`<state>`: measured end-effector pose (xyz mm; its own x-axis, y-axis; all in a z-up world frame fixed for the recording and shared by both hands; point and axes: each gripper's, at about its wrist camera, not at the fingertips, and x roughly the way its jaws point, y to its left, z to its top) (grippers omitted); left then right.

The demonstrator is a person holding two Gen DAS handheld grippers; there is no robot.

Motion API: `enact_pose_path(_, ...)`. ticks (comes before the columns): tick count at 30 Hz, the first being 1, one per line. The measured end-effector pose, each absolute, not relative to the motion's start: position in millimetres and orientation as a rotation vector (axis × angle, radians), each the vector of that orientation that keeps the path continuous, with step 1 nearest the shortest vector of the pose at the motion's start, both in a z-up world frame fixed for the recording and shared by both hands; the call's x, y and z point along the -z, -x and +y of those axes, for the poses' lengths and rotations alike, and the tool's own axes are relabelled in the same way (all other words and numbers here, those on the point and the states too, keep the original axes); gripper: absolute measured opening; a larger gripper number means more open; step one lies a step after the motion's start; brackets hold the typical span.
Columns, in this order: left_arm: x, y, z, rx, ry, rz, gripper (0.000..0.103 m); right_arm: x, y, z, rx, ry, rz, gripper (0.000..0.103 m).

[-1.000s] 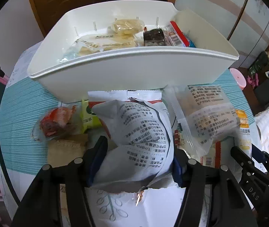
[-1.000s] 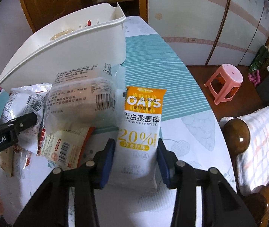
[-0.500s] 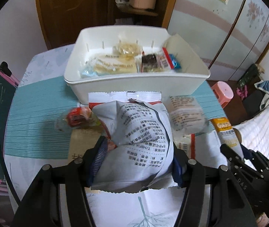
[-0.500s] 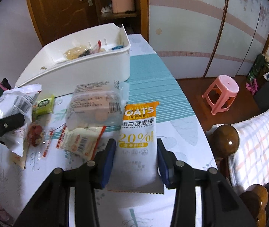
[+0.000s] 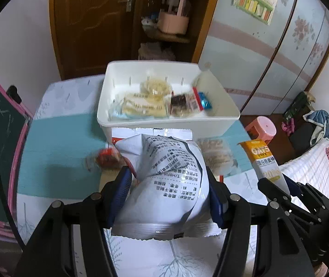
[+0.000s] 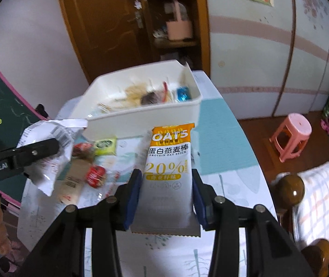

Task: Organize snacks
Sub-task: 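Carry both bags into the white basket and open both grippers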

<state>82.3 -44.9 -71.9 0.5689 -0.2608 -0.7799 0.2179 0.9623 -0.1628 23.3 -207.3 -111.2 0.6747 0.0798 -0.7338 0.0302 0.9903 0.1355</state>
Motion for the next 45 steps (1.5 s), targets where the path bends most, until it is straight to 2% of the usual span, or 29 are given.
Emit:
enact_pose_path(13,-31.3,-122.7,-24.4,0.244,0.027,0.711,0.060,21.0,-84.5,-195.0,-0.157,-0.112,0.681,0.042)
enact_pose_path(19,-60.6,-154.5,-27.9,0.214,-0.001,0.666,0.060,-18.5,-128.0,-190.8,-0.183,-0.103,0.620,0.042)
enact_pose_path(29,-52.3,-220.0,-47.1,0.195,-0.031,0.713,0.060,-21.4,-202.1,-190.1,-0.186,-0.117,0.651,0.042)
enact_pose_path(38,-22.7,-276.5,-59.9,0.189,-0.043,0.775,0.060,9.4,-256.3,-196.5,-0.155,-0.124,0.741,0.044)
enact_pose_path(40,-11.7,-285.6,-60.9,0.217,-0.032,0.804,0.068,24.9,-265.8,-195.6,-0.158,-0.115,0.780,0.044)
enact_pose_path(41,-6.1,-289.4,-61.1,0.231,-0.027,0.823,0.080,33.3,-270.3,-195.5,-0.150,-0.109,0.806,0.044)
enact_pose_path(42,1.2,-292.3,-59.5,0.226,-0.015,0.835,0.087,40.4,-275.6,-195.5,-0.143,-0.107,0.832,0.045)
enact_pose_path(45,14.2,-293.9,-53.4,0.208,0.006,0.850,0.090,64.6,-281.0,-196.8,-0.159,-0.130,0.912,0.046)
